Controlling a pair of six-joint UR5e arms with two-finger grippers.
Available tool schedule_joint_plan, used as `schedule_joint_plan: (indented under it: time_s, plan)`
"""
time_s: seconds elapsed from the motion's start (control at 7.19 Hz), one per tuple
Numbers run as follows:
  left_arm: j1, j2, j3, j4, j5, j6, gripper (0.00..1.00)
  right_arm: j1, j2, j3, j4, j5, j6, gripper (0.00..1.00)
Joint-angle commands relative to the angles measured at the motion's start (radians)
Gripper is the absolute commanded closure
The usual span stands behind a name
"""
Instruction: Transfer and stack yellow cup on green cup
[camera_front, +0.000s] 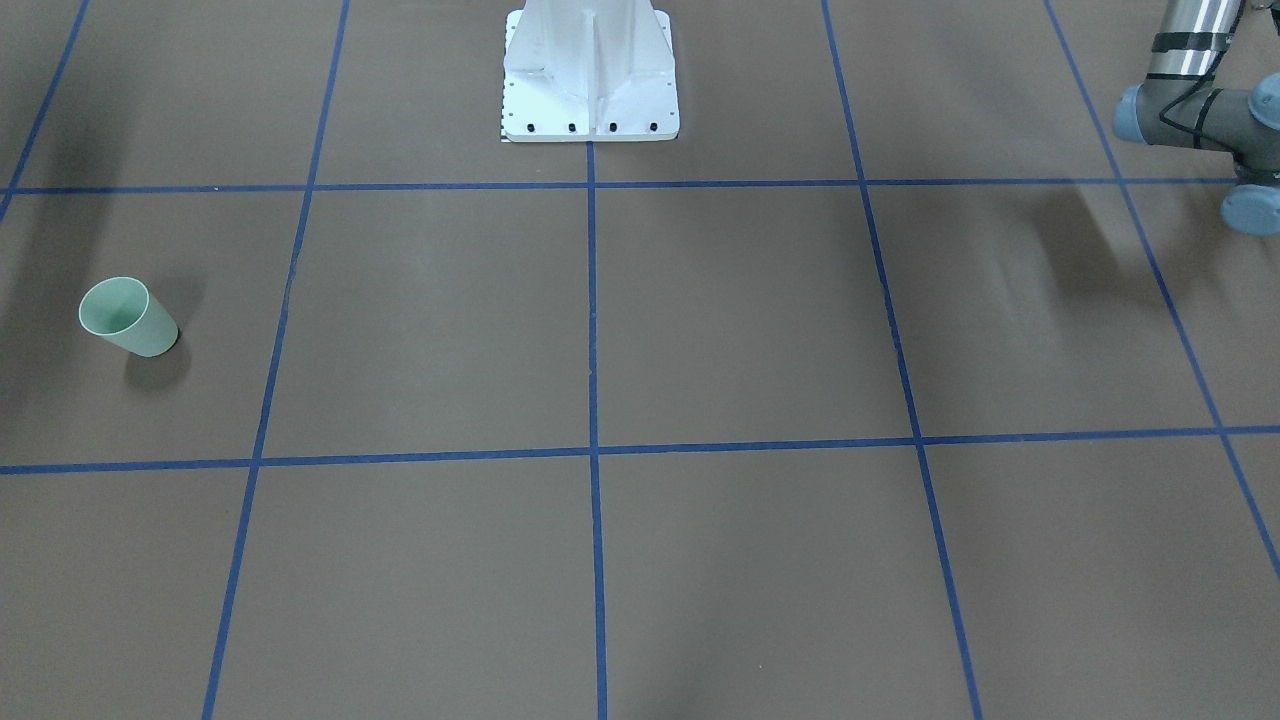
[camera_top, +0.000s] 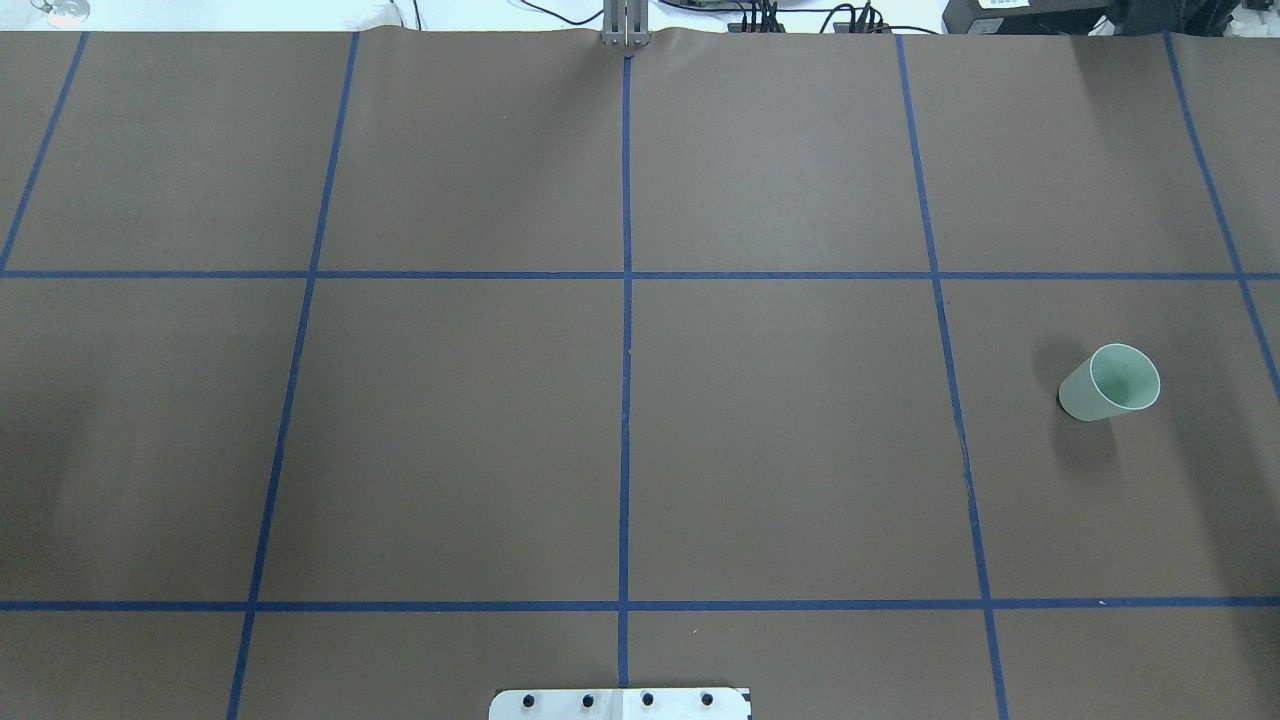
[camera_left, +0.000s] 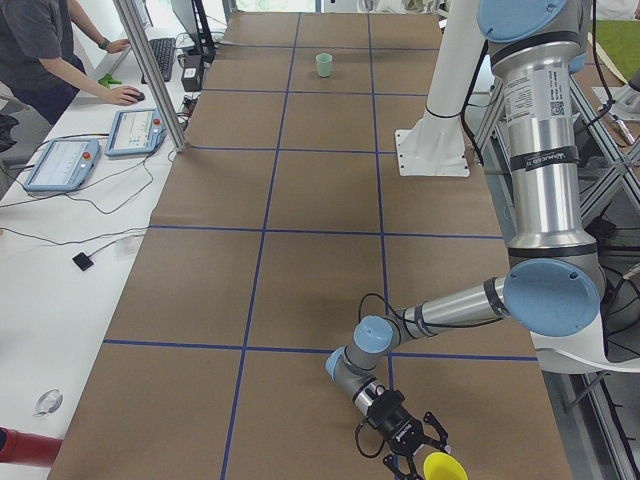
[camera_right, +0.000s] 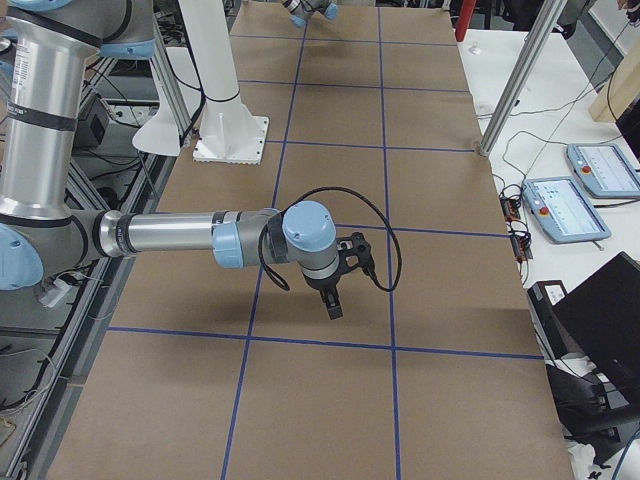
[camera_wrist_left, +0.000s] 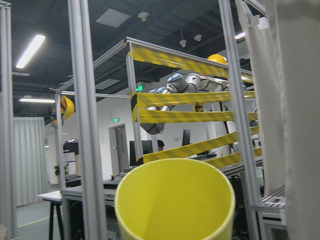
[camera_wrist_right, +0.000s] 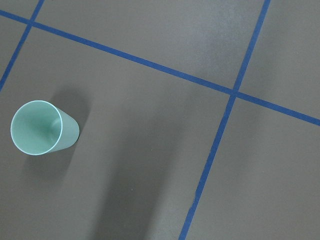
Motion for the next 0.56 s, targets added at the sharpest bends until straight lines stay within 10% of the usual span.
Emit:
schedule_joint_plan:
  time_s: [0.0,0.42]
  plan:
    - [-0.020,0.002,-0.001,-0.125,0.184,0.008,1.00,0.000,-0.003,-0.001,0.000,0.000,0.016,0.00]
    - [-0.095,0.001,-0.001,-0.309,0.383,0.099,1.00,0.000,-0.003,-0.010,-0.002,0.000,0.017,0.00]
